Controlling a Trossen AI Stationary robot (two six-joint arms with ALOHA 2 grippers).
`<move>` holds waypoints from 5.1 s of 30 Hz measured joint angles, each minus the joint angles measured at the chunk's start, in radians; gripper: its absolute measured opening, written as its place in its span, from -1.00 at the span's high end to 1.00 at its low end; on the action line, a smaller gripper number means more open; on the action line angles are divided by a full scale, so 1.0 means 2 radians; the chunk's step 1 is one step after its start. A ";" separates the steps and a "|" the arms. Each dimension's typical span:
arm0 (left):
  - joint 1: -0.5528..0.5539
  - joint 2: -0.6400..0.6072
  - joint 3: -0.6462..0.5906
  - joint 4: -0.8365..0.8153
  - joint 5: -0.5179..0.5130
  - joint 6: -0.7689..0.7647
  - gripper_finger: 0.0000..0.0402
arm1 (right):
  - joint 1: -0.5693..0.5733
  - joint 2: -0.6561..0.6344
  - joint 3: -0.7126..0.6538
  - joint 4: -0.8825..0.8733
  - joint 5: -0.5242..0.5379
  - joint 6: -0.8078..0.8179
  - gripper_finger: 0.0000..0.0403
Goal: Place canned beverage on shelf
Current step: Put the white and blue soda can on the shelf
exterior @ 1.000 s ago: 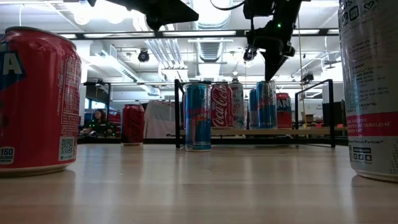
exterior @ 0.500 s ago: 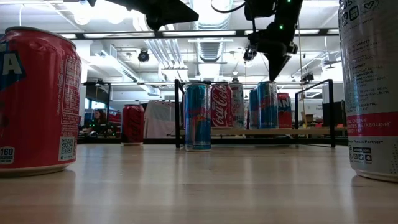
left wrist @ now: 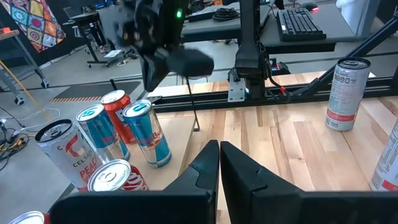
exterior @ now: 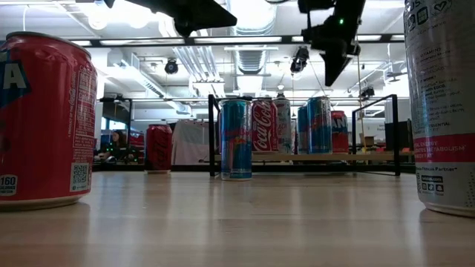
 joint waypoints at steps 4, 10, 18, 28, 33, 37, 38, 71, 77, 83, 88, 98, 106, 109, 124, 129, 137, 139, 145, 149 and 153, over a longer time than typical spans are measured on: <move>0.000 0.000 0.000 0.000 0.000 0.000 1.00 | -0.014 -0.012 0.004 0.001 -0.123 0.014 0.94; 0.000 0.000 0.000 0.000 0.000 0.000 1.00 | -0.019 -0.011 -0.011 0.009 -0.168 0.020 0.94; 0.000 0.000 0.000 0.001 0.000 0.001 1.00 | -0.024 0.001 -0.034 0.031 -0.093 0.030 0.94; 0.000 0.000 0.000 0.001 0.000 0.002 1.00 | -0.043 0.002 -0.049 0.055 -0.087 0.028 0.94; 0.000 0.000 0.000 0.001 0.000 0.002 1.00 | -0.050 0.002 -0.050 0.063 -0.062 0.021 0.94; 0.000 0.000 0.000 0.000 0.000 0.002 1.00 | -0.055 0.002 -0.050 0.063 -0.051 0.019 0.94; 0.000 0.000 0.000 0.000 0.000 0.002 1.00 | -0.056 0.002 -0.050 0.063 -0.050 0.019 0.94; 0.000 0.000 0.000 -0.003 0.000 0.000 1.00 | -0.059 0.006 -0.046 0.074 -0.037 -0.005 0.94; 0.000 0.000 0.000 -0.003 0.000 0.000 1.00 | -0.065 0.006 -0.046 0.072 -0.037 -0.007 0.94; 0.000 0.000 0.000 -0.003 0.000 0.000 1.00 | -0.064 0.004 -0.044 0.076 -0.124 -0.004 0.94; 0.000 0.000 0.000 -0.003 0.000 0.000 1.00 | -0.063 0.008 -0.051 0.113 -0.133 -0.002 0.94; 0.000 0.000 0.000 -0.003 0.000 0.000 1.00 | -0.065 0.020 -0.051 0.124 -0.096 -0.006 0.94; 0.000 0.000 0.000 -0.003 0.000 0.000 1.00 | -0.067 0.021 -0.051 0.123 -0.090 -0.027 0.94; 0.000 0.000 0.000 -0.003 0.000 0.000 1.00 | -0.066 0.020 -0.051 0.122 -0.091 -0.030 0.94; 0.001 0.000 0.000 0.004 0.000 0.004 1.00 | -0.093 0.008 -0.043 0.062 -0.090 -0.051 0.94; 0.001 0.000 0.000 0.004 0.000 0.004 1.00 | -0.103 0.010 -0.043 0.079 -0.090 -0.063 0.94; 0.001 0.000 0.000 0.005 0.000 0.004 1.00 | -0.103 0.010 -0.043 0.084 -0.090 -0.064 0.94; 0.001 0.000 0.000 0.005 0.000 0.004 1.00 | -0.103 0.010 -0.043 0.084 -0.090 -0.064 0.94; 0.001 0.000 0.000 0.005 0.000 0.004 1.00 | -0.102 0.008 -0.026 0.062 -0.098 -0.051 0.94; 0.001 0.000 0.000 0.005 0.000 0.004 1.00 | -0.102 0.005 -0.010 0.063 -0.126 -0.048 0.94; 0.001 0.000 0.000 0.005 0.000 0.004 1.00 | -0.102 0.004 -0.006 0.106 -0.126 -0.043 0.94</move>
